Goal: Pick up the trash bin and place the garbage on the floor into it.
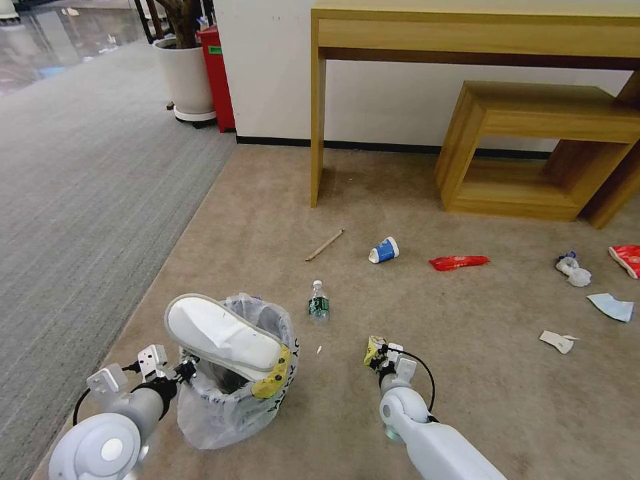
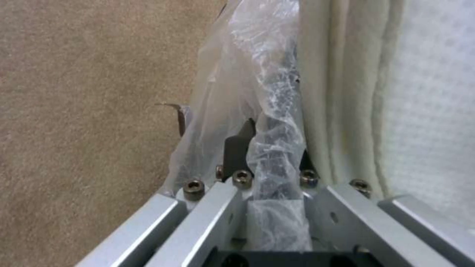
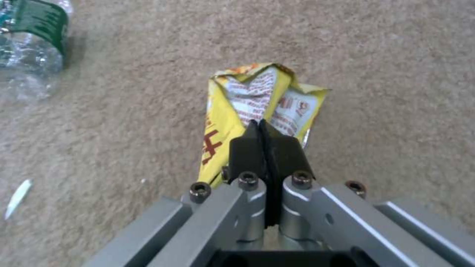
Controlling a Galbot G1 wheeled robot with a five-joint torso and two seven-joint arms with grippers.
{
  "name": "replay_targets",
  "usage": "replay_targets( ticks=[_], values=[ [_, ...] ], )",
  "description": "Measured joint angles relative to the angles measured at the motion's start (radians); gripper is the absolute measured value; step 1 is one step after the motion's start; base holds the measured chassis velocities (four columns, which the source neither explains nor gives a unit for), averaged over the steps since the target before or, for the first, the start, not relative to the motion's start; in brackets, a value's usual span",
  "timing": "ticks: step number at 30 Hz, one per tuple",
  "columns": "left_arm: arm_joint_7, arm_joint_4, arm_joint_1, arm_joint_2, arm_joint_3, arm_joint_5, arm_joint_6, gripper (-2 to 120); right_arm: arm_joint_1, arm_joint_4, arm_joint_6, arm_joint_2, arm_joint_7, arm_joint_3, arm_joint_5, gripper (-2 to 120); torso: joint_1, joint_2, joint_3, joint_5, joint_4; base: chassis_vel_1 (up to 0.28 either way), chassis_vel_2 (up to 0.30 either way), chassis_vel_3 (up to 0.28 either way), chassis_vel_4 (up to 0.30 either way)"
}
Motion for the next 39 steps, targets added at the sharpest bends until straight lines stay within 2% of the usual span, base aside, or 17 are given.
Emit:
replay_targets(
  ticks=[6,12,19,22,23,25,28,29,30,33,34,37,38,39],
  values=[
    [0.001,0.003,0.000,0.000,-0.001,0.003,0.000,1,-0.021,0.084,-0.014,-0.026,0.003,0.017,0.016,0,0.000,0.000,0.000,-0.0001,0.0000,0.000,0.000,0.000,0.000],
    [0.002,0.008,-0.003,0.000,-0.001,0.004,0.000,1,-0.033,0.086,-0.010,-0.032,-0.001,0.025,0.013,0,0.000,0.000,0.000,-0.0002,-0.0001,0.000,0.000,0.000,0.000],
    [0.004,0.009,-0.001,-0.002,0.003,0.006,0.000,1,-0.033,0.032,0.006,-0.015,-0.011,0.018,-0.017,2,0.000,0.000,0.000,-0.0002,-0.0001,0.000,0.000,0.000,0.000],
    [0.005,0.009,-0.001,-0.002,0.005,0.007,0.000,1,-0.012,0.007,0.008,0.006,-0.015,-0.005,-0.025,17,0.000,0.000,0.000,-0.0002,0.0002,0.000,0.000,0.000,0.000],
    [0.005,0.009,-0.001,-0.002,0.005,0.007,0.000,1,-0.012,0.007,0.008,0.006,-0.015,-0.005,-0.025,17,0.000,0.000,0.000,-0.0002,0.0002,0.000,0.000,0.000,0.000],
    [0.005,0.009,-0.002,-0.001,0.006,0.007,0.000,1,-0.002,0.000,0.013,0.013,-0.014,-0.020,-0.031,27,0.000,0.000,0.000,0.0001,0.0002,0.000,0.000,0.000,0.000],
    [0.005,0.009,-0.002,0.000,0.006,0.007,0.000,1,0.003,0.001,0.012,0.017,-0.011,-0.027,-0.031,32,0.000,0.000,0.000,0.0000,0.0002,0.000,0.000,0.000,0.000],
    [0.005,0.009,-0.003,0.001,0.005,0.006,0.000,1,0.011,0.003,0.006,0.021,-0.006,-0.036,-0.029,43,0.000,0.000,0.000,0.0000,0.0002,0.000,0.000,0.000,0.000],
    [0.005,0.009,-0.003,0.001,0.005,0.006,0.000,1,0.011,0.003,0.006,0.021,-0.006,-0.036,-0.029,43,0.000,0.000,0.000,0.0000,0.0002,0.000,0.000,0.000,0.000],
    [0.005,0.009,-0.003,0.004,0.002,0.003,-0.001,1,0.016,-0.024,0.006,0.025,-0.003,-0.036,-0.034,57,0.000,0.000,0.000,0.0000,0.0000,0.000,0.000,0.000,0.000],
    [0.005,0.009,-0.003,0.004,0.002,0.003,-0.001,1,0.016,-0.024,0.006,0.025,-0.003,-0.036,-0.034,57,0.000,0.000,0.000,0.0000,0.0000,0.000,0.000,0.000,0.000],
    [0.005,0.011,-0.004,0.004,0.002,0.002,-0.001,1,0.022,-0.059,0.007,0.032,-0.003,-0.031,-0.044,70,0.000,0.000,0.000,-0.0001,0.0000,0.000,0.000,0.000,0.000],
    [0.005,0.011,-0.004,0.004,0.002,0.002,-0.001,1,0.022,-0.059,0.007,0.032,-0.003,-0.031,-0.044,70,0.000,0.000,0.000,-0.0001,0.0000,0.000,0.000,0.000,0.000],
    [0.005,0.011,-0.004,0.002,0.003,0.002,-0.001,1,0.028,-0.085,0.011,0.037,-0.005,-0.028,-0.049,77,0.000,0.000,0.000,0.0000,0.0000,0.000,0.000,0.000,0.000]
  ],
)
